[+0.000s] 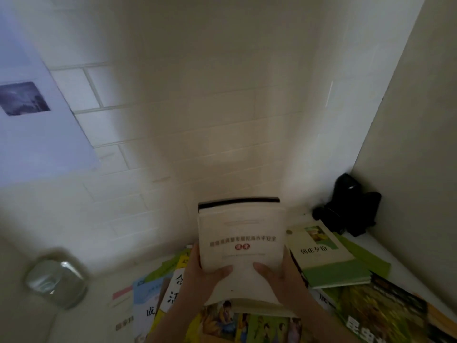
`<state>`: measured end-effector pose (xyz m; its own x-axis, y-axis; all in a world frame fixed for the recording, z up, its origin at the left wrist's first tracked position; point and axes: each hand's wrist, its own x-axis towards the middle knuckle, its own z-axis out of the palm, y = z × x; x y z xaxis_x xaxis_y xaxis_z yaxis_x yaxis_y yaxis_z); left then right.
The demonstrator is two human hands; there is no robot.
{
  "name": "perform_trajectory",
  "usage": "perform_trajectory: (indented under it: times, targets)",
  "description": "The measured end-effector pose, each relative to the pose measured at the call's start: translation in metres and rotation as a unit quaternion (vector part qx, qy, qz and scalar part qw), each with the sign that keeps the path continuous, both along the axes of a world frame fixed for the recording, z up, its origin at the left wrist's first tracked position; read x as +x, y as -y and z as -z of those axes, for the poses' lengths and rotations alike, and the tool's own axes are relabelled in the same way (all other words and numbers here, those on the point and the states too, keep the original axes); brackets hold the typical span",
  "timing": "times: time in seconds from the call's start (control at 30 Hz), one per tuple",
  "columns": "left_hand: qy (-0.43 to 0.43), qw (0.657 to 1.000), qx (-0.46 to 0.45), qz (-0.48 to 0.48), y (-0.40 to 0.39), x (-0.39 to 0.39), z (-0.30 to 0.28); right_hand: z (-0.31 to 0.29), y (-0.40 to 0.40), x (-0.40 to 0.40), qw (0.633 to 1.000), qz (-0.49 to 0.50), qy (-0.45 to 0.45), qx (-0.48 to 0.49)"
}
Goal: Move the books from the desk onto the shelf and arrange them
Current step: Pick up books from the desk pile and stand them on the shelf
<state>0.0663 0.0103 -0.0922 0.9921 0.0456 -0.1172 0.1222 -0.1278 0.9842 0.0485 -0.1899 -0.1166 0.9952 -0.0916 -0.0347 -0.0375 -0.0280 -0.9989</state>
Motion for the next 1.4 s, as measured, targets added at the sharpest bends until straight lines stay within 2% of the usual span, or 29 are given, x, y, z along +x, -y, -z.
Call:
perform_trajectory:
  times: [0.17, 0.33, 0.47, 0.6, 0.77, 0.9, 1.07, 1.2, 1.3, 1.4]
  targets:
    - [0.049, 0.996, -0.016, -0.069, -0.051, -0.044, -0.081, -0.081, -0.035, -0.010, 0.994, -0.102, 0.043, -0.008]
    - [0.109, 0.980, 0.009, -0.167, -0.123, -0.128, -0.170, -0.176, -0.106, -0.045, 0.967, -0.216, 0.122, -0.057]
    - [0.173, 0.949, 0.040, -0.262, -0.171, -0.214, -0.244, -0.247, -0.172, -0.085, 0.928, -0.307, 0.199, -0.066]
    - [0.247, 0.906, 0.098, -0.330, -0.205, -0.291, -0.316, -0.316, -0.226, -0.129, 0.891, -0.355, 0.278, -0.049]
    - [0.339, 0.852, 0.110, -0.384, -0.226, -0.340, -0.401, -0.412, -0.266, -0.160, 0.844, -0.392, 0.366, -0.006]
    - [0.425, 0.815, 0.085, -0.385, -0.240, -0.330, -0.464, -0.494, -0.294, -0.150, 0.832, -0.341, 0.437, 0.008]
    - [0.477, 0.795, 0.037, -0.373, -0.270, -0.267, -0.530, -0.589, -0.333, -0.093, 0.823, -0.330, 0.461, -0.022]
    - [0.469, 0.803, 0.031, -0.367, -0.306, -0.207, -0.564, -0.628, -0.366, -0.040, 0.831, -0.370, 0.413, -0.048]
    - [0.453, 0.810, 0.002, -0.373, -0.336, -0.172, -0.570, -0.642, -0.395, -0.010, 0.836, -0.411, 0.354, -0.086]
    - [0.443, 0.808, -0.008, -0.389, -0.369, -0.147, -0.566, -0.645, -0.427, 0.006, 0.835, -0.413, 0.339, -0.131]
